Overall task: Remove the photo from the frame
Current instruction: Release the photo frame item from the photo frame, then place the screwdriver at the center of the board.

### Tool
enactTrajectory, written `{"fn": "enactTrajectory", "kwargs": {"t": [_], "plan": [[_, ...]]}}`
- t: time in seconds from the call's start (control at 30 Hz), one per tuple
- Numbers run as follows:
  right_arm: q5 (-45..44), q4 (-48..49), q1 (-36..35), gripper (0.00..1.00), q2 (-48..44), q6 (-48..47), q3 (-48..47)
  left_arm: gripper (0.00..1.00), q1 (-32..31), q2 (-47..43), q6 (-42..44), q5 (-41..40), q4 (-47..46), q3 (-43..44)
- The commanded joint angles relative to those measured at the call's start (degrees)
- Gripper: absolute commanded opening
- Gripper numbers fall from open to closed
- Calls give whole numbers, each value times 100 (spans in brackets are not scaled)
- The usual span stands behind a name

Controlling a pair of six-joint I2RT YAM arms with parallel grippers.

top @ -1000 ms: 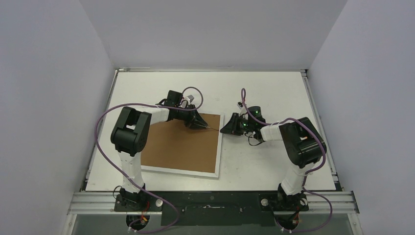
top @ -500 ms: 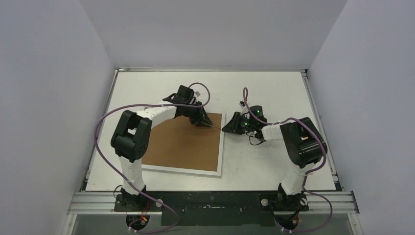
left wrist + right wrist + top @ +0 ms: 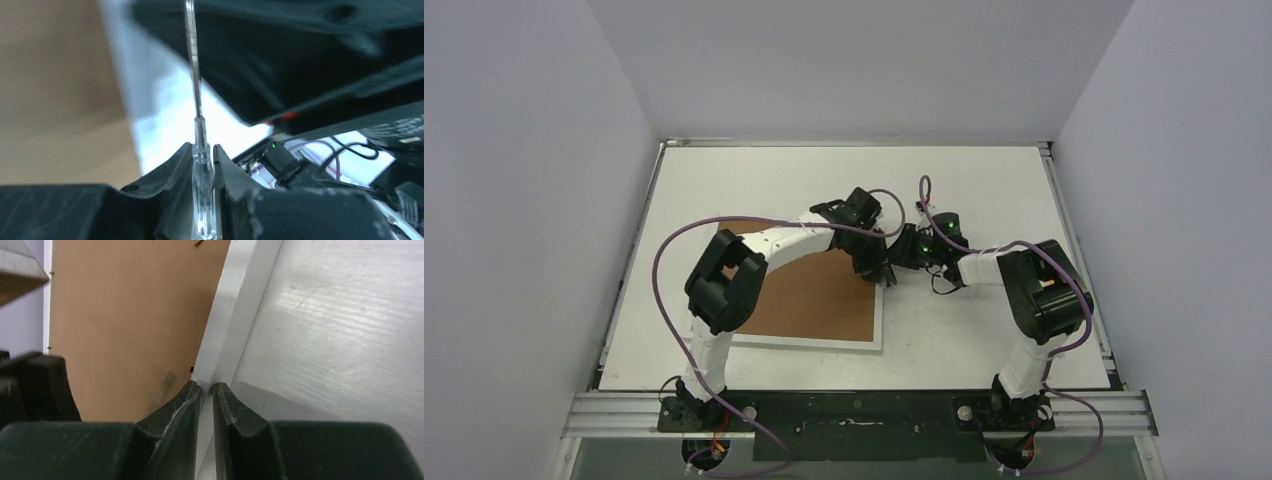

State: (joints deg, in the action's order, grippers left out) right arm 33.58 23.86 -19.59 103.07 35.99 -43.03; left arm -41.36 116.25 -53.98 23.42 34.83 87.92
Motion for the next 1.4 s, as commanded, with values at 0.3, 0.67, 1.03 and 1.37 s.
{"fn": "enactTrajectory", "kwargs": {"t": [0.3, 0.67, 1.03, 1.37], "plan": [[-113, -579, -152, 20, -971, -349, 101, 0, -30, -1049, 342, 635, -1428, -267], [-1445, -1544, 394, 49, -2679, -470, 748, 0, -344, -1444, 619, -98, -1891, -1145], [-2490, -2632, 712, 66, -4400, -814, 1344, 0, -1123, -650, 929, -1670, -1786, -849], [-2194, -2680, 729, 66, -4742, -706, 1686, 27, -1552, -429, 1407, -2669, -1995, -884]]}}
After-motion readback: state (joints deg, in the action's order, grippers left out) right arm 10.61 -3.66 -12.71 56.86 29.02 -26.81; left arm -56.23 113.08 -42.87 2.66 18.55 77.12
